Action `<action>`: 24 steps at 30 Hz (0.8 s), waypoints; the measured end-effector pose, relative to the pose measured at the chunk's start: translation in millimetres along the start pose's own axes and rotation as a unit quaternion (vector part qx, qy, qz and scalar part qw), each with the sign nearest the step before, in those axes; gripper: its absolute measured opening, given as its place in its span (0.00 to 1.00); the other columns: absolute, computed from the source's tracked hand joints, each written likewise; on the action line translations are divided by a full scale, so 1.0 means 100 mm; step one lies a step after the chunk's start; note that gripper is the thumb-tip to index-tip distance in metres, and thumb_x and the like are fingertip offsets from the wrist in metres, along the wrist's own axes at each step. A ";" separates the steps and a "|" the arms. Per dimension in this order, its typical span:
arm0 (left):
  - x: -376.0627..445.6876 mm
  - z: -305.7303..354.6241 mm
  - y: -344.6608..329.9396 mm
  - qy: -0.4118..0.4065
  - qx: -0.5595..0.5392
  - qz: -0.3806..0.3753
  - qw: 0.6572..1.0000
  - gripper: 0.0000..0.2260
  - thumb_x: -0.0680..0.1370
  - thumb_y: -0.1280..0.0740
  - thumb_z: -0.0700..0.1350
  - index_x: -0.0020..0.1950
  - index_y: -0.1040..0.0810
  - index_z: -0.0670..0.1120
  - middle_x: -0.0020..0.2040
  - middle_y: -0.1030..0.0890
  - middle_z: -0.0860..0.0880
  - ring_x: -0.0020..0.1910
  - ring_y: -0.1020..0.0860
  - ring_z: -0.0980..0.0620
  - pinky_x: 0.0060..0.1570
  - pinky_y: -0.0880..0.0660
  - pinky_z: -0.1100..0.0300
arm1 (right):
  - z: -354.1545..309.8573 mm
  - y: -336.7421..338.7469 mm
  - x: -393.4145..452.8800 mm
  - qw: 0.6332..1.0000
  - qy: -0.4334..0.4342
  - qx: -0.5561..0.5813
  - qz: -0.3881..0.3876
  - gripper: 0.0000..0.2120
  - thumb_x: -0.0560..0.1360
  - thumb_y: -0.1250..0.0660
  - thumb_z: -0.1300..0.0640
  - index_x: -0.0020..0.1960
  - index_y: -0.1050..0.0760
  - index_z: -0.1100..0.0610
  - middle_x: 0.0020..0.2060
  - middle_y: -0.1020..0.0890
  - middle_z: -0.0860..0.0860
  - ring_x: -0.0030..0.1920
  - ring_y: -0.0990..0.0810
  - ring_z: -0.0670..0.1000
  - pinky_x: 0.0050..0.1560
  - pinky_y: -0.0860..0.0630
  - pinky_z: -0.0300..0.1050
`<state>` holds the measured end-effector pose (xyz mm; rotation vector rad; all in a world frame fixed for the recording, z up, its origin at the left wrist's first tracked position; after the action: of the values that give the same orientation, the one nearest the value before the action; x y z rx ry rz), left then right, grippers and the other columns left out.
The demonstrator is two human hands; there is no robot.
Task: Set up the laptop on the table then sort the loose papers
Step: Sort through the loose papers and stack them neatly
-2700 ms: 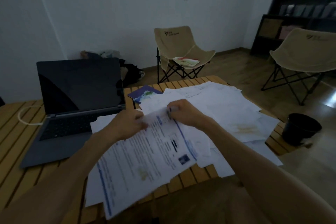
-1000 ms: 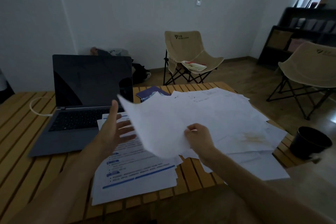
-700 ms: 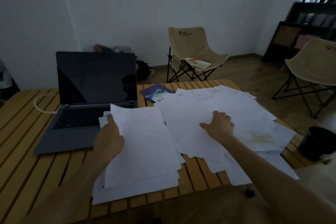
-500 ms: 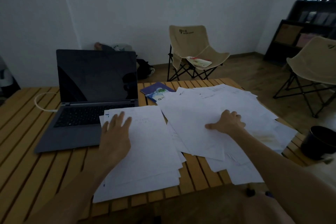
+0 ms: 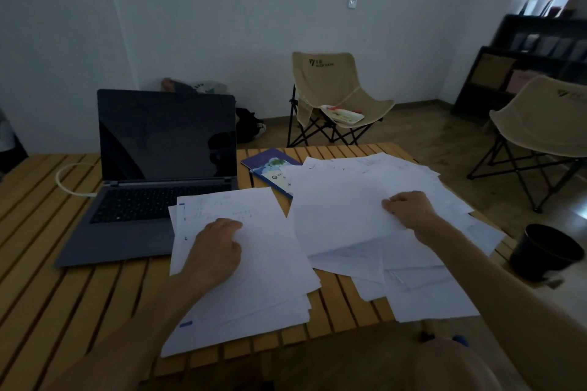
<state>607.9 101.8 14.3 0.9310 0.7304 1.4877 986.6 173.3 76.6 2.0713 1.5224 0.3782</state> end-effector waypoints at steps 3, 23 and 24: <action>0.03 0.30 0.05 0.033 -0.204 -0.024 0.978 0.13 0.82 0.39 0.51 0.63 0.23 0.48 0.62 0.22 0.52 0.60 0.24 0.52 0.64 0.30 0.57 | -0.17 0.10 -0.25 0.984 0.003 0.175 -0.016 0.05 0.79 0.32 0.59 0.46 0.20 0.58 0.47 0.18 0.54 0.47 0.19 0.53 0.45 0.21 0.46; -0.34 1.27 0.78 -0.194 -0.303 -0.082 0.929 0.13 0.82 0.39 0.43 0.63 0.20 0.51 0.58 0.20 0.61 0.56 0.23 0.67 0.57 0.28 0.74 | -1.03 -0.67 -1.28 0.890 0.071 0.322 -0.315 0.19 0.83 0.43 0.44 0.62 0.21 0.54 0.51 0.14 0.52 0.49 0.14 0.51 0.47 0.18 0.46; -0.30 1.17 0.73 -0.168 -0.294 -0.043 0.940 0.12 0.82 0.38 0.41 0.60 0.18 0.50 0.56 0.18 0.60 0.55 0.22 0.66 0.58 0.27 0.71 | -0.98 -0.71 -1.22 0.912 0.055 0.314 -0.258 0.15 0.83 0.40 0.49 0.61 0.21 0.58 0.51 0.14 0.54 0.47 0.13 0.52 0.43 0.18 0.45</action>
<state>674.0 54.7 129.7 0.6512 0.0562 1.3110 840.5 98.9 127.1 1.9725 2.4114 -0.2369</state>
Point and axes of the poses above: each hand's wrist, its own x-axis towards the middle knuckle, its own y-axis out of the back of the hand, z = x × y, the point moved 3 cm from there along x, towards the middle knuckle
